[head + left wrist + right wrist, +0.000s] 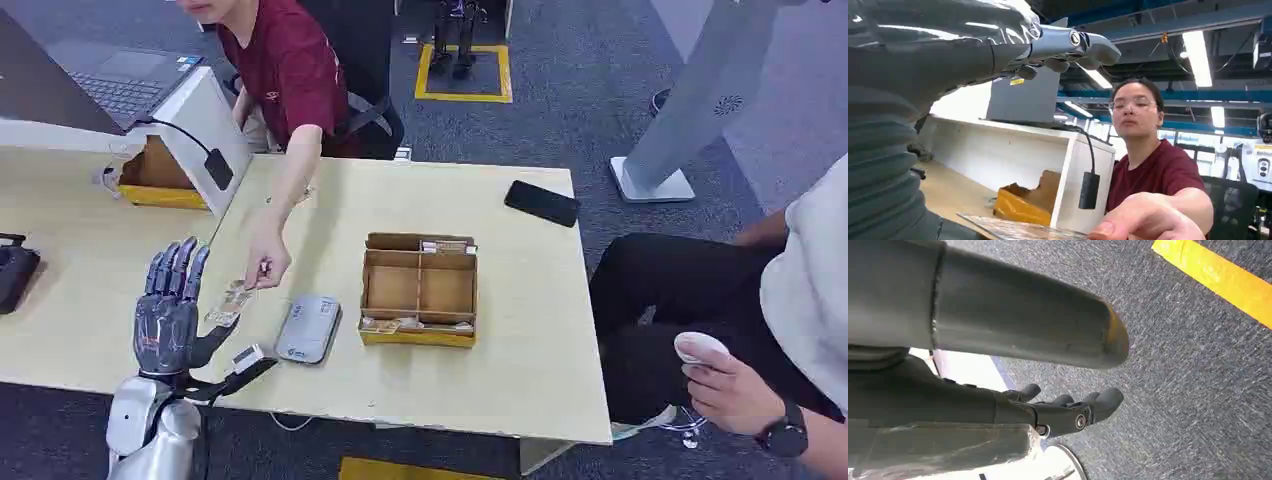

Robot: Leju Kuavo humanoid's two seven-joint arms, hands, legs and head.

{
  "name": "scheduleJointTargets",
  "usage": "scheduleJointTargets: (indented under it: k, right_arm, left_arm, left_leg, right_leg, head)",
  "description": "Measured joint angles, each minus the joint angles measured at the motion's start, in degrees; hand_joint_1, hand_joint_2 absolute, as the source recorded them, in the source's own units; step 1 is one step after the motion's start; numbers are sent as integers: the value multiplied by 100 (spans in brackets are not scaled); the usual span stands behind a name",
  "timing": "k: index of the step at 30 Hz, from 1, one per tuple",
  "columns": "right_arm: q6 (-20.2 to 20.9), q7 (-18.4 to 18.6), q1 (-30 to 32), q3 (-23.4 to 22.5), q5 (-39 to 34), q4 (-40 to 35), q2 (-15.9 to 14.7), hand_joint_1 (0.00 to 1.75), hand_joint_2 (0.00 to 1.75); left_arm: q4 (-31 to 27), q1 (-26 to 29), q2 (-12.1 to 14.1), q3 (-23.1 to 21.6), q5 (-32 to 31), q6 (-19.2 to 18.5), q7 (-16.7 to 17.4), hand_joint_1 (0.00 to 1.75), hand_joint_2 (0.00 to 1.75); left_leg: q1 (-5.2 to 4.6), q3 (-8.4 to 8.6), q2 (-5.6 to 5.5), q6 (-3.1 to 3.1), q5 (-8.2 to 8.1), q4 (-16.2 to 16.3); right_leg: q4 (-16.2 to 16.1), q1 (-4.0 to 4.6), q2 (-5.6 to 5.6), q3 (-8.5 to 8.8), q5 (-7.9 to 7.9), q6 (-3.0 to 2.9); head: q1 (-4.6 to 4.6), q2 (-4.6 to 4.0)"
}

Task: Pass the card to the sensor for recognition and then transmit it.

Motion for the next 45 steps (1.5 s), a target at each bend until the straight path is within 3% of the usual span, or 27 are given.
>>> scheduleJointTargets:
  k: [6,7,8,19,37,39,41,45]
  right_arm:
    - [-2,-20,0,0,11,0,0,0,0]
    - [-4,-20,0,0,11,0,0,0,0]
    - [-9,-20,0,0,15,0,0,0,0]
    - [-11,-17,1,0,114,0,0,0,0]
    - [-68,-46,3,0,184,0,11,0,0]
    - [-68,-46,3,-2,192,0,13,0,0]
    - [-79,-44,3,-13,186,0,13,0,0]
    - [-133,-44,27,-94,111,0,22,0,0]
  left_arm:
    - [70,-4,-4,7,59,0,0,0,175]
    - [74,-4,-4,9,88,0,0,112,175]
    - [81,-4,-4,9,140,0,0,175,175]
    - [92,10,-4,50,549,0,0,175,175]
    - [92,43,2,68,669,0,0,175,175]
    - [113,55,0,64,971,0,0,175,175]
    - [324,9,7,-13,1766,-195,175,175,175]
    - [487,61,170,-820,3927,-1639,1096,175,175]
  left_leg:
    - [0,0,0,0,0,0]
    - [0,-1,0,0,0,0]
    - [0,-1,0,0,0,0]
    - [0,-1,0,0,0,0]
    - [0,-1,0,0,0,0]
    - [0,-1,0,0,0,1]
    - [-2,1,0,0,0,2]
    - [1,-4,-2,1,1,2]
  right_leg:
    - [0,0,0,0,0,0]
    - [0,0,0,0,0,0]
    - [0,0,0,0,0,0]
    - [0,0,0,0,0,0]
    - [0,0,0,0,0,0]
    - [-1,0,0,-2,0,0]
    - [-2,0,0,-3,0,0]
    - [-1,0,-3,0,0,1]
  head:
    - [0,0]
    - [0,0]
    - [0,0]
    - [0,0]
    - [0,0]
    - [0,0]
    - [-2,0]
    - [0,0]
